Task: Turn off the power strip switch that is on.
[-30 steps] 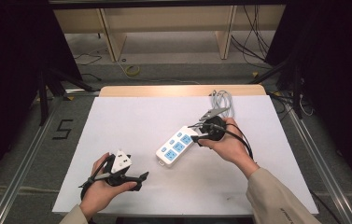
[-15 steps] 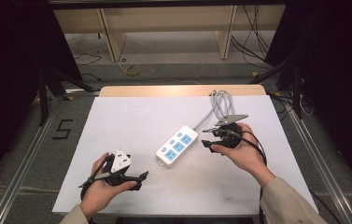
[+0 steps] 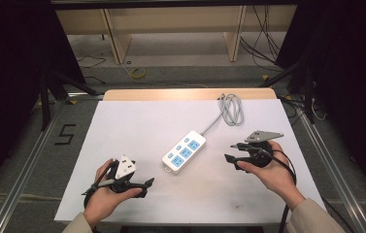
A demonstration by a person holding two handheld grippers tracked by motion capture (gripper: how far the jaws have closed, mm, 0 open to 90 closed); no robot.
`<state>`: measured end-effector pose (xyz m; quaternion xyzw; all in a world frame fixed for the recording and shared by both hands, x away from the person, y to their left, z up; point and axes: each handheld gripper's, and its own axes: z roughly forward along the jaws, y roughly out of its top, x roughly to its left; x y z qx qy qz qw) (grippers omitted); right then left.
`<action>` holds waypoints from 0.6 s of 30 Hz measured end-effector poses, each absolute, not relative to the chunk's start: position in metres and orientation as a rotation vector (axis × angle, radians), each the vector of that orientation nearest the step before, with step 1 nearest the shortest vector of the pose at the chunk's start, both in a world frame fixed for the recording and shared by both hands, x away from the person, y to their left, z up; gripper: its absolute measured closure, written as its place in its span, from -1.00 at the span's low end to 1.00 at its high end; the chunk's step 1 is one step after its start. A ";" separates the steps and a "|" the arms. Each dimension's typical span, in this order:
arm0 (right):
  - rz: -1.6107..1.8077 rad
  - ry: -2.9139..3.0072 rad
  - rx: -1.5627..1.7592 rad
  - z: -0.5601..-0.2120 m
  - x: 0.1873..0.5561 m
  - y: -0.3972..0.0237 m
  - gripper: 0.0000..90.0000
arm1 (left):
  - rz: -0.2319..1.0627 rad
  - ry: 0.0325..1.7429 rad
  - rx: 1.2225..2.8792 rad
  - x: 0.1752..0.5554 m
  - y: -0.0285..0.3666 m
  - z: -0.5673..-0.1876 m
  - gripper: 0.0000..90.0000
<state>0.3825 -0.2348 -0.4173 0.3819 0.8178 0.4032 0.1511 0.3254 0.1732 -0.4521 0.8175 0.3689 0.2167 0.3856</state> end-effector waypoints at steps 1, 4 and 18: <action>1.163 2.344 1.104 -0.419 0.380 -0.237 -0.25 | 0.551 0.940 2.083 0.326 0.173 -0.452 -0.71; 1.171 2.336 1.113 -0.423 0.372 -0.244 -0.28 | 0.551 0.941 2.082 0.326 0.173 -0.452 -0.71; 1.199 2.301 1.161 -0.441 0.338 -0.267 -0.31 | 0.557 0.934 2.085 0.325 0.174 -0.451 -0.71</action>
